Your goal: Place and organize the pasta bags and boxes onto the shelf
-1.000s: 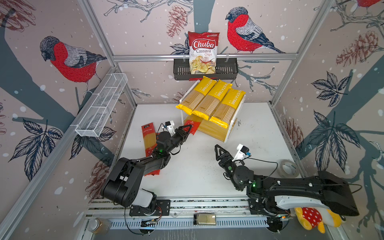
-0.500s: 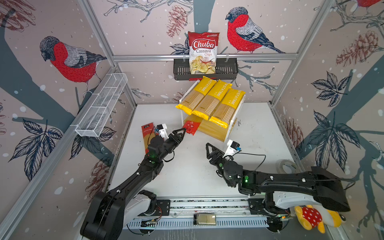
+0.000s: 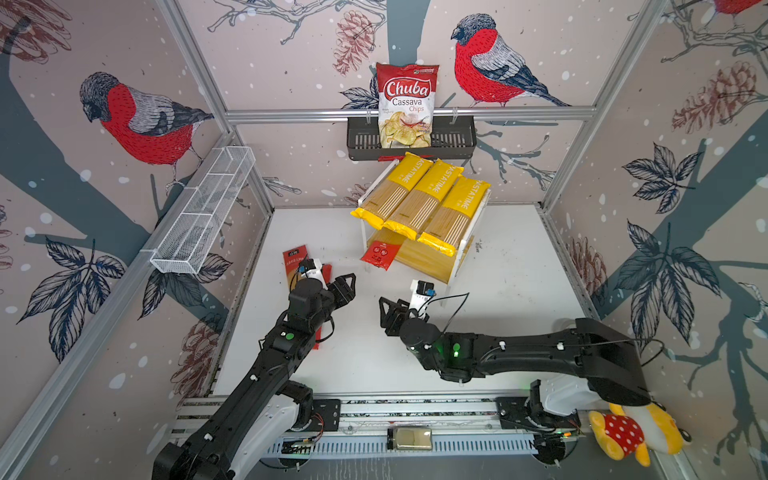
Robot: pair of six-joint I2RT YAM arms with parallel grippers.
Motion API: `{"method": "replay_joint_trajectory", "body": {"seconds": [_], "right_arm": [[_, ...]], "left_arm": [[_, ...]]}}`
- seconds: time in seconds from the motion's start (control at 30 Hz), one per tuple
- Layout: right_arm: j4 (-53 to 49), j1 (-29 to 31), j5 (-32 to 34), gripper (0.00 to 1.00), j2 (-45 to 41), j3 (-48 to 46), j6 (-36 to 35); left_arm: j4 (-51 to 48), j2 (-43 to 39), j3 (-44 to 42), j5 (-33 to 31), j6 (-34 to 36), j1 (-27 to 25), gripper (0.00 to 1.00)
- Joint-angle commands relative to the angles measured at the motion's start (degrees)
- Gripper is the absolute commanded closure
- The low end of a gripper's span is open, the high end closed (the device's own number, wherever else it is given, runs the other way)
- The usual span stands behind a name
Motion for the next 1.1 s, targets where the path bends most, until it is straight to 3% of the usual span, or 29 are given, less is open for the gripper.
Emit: {"method": "replay_joint_trajectory", "body": {"seconds": [0.0, 0.2, 0.43, 0.8, 1.07], "right_arm": [[-2.22, 1.53, -0.17, 0.39, 2.50, 1.40, -3.45], [-4.12, 3.60, 0.70, 0.40, 7.41, 4.13, -5.94], [-6.68, 5.06, 0.67, 0.40, 9.18, 5.17, -7.99], [4.39, 5.36, -0.07, 0.40, 3.45, -6.61, -13.32], [11.86, 5.14, -2.72, 0.40, 1.31, -10.66, -16.53]], "left_arm": [[-3.18, -0.28, -0.49, -3.71, 3.91, 0.55, 0.27], [-1.64, 2.69, -2.25, 0.87, 4.03, 6.67, 0.26], [-1.72, 7.46, -1.85, 0.33, 5.17, 11.14, 0.28], [-12.93, 19.50, 8.66, -12.12, 11.08, 11.63, 0.32], [-23.98, 29.32, 15.94, -16.10, 14.80, 11.73, 0.35]]}}
